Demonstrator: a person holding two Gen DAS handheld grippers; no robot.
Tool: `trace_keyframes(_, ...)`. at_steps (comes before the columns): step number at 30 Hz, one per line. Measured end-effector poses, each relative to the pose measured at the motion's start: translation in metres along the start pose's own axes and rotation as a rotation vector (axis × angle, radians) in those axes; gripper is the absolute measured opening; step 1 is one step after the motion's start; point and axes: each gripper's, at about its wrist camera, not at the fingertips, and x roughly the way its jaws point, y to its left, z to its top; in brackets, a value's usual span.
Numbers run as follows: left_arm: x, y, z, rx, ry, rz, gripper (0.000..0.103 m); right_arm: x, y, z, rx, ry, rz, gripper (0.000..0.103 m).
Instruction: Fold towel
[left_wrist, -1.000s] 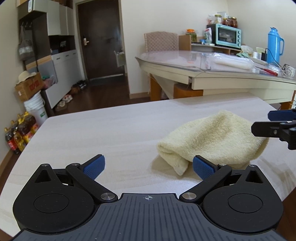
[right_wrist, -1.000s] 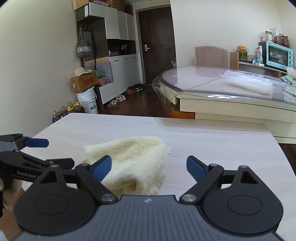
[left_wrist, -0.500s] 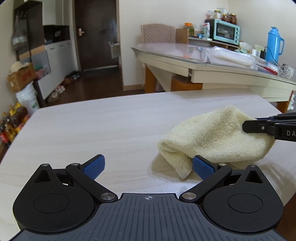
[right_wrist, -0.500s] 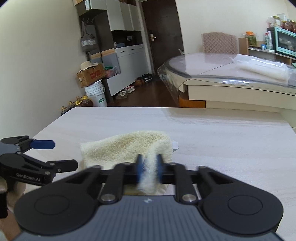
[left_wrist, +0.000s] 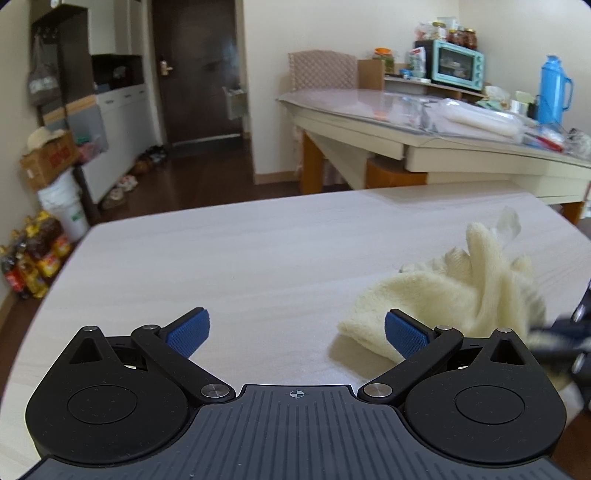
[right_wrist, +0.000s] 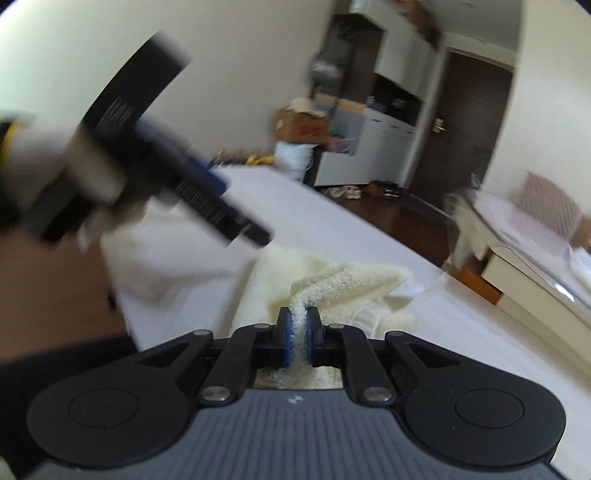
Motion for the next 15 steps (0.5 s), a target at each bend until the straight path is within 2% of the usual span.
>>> trace_keyframes(4,0.003,-0.003,0.002,0.032,0.010,-0.118,0.103,-0.007,0.005,-0.002,-0.013,0.016,0.019,0.016)
trace_keyframes(8,0.010,-0.010,0.006,0.086,0.018,-0.198,0.100,-0.024,-0.009,-0.001,0.063,-0.023,0.018,0.019)
trace_keyframes(10,0.021,-0.017,0.009,0.123,0.039,-0.229,0.094,-0.031,-0.017,0.001,0.111,-0.054,0.003,0.020)
trace_keyframes(11,0.025,-0.020,0.010,0.139,0.050,-0.236,0.078,-0.035,-0.024,0.001,0.143,-0.069,-0.016,0.023)
trace_keyframes(12,0.030,-0.023,0.011,0.154,0.061,-0.243,0.069,-0.037,-0.029,0.001,0.162,-0.076,-0.029,0.024)
trace_keyframes(14,0.036,-0.030,0.011,0.197,0.077,-0.236,0.065,-0.039,-0.040,0.000,0.201,-0.082,-0.068,0.031)
trace_keyframes(15,0.039,-0.033,0.011,0.220,0.082,-0.229,0.057,-0.039,-0.045,-0.001,0.220,-0.081,-0.083,0.038)
